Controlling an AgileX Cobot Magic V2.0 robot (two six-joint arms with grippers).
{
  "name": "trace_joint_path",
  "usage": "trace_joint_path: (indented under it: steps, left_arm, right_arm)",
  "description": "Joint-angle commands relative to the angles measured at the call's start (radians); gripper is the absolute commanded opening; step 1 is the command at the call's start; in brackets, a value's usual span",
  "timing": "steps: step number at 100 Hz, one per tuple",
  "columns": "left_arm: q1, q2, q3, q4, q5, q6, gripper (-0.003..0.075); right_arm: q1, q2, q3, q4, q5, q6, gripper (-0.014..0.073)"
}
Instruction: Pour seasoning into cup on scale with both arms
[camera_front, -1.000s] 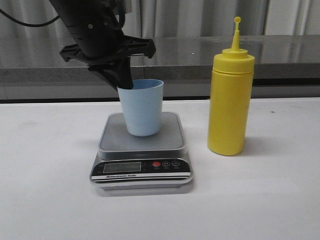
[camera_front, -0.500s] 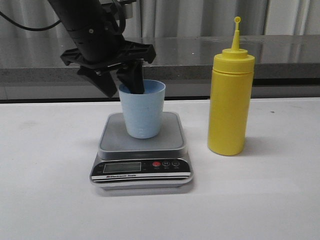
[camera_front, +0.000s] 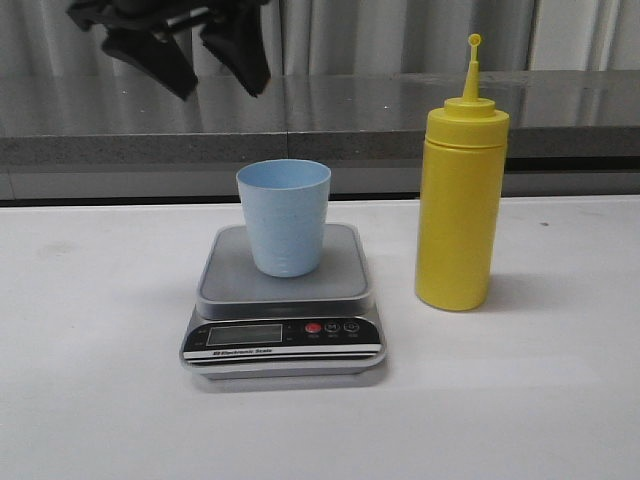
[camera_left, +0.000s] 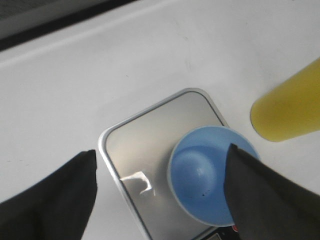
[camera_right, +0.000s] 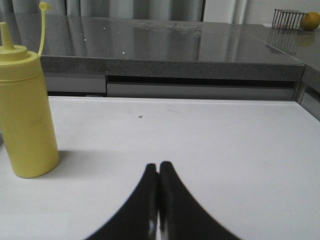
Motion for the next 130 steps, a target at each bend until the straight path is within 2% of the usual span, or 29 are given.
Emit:
trace_joint_path:
  steps: [1, 37, 64, 97, 117, 130]
  left_arm:
    - [0.035, -0.121, 0.039, 0.002, -0.109, -0.002, 0.0503]
    - [0.227, -0.494, 0.444, 0.015, -0.339, 0.000, 0.0503]
    - [0.241, -0.809, 0.735, 0.077, -0.548, 0.002, 0.0503]
    - [0.241, -1.185, 1.001, 0.093, -0.598, 0.002, 0.0503]
    - [0.241, -1.324, 1.072, 0.138, -0.591, 0.003, 0.0503]
    - [0.241, -1.343, 1.079, 0.163, -0.594, 0.003, 0.0503]
  right_arm:
    - [-0.005, -0.013, 0.001, -0.003, -0.083, -0.008, -0.0120]
    - [-0.005, -0.013, 0.001, -0.003, -0.083, -0.008, -0.0120]
    - [-0.005, -0.013, 0.001, -0.003, -0.083, -0.008, -0.0120]
    - [-0.005, -0.013, 0.001, -0.003, -0.083, -0.008, -0.0120]
    - [-0.005, -0.013, 0.001, -0.003, -0.083, -0.008, -0.0120]
    - [-0.005, -0.013, 0.001, -0.003, -0.083, -0.008, -0.0120]
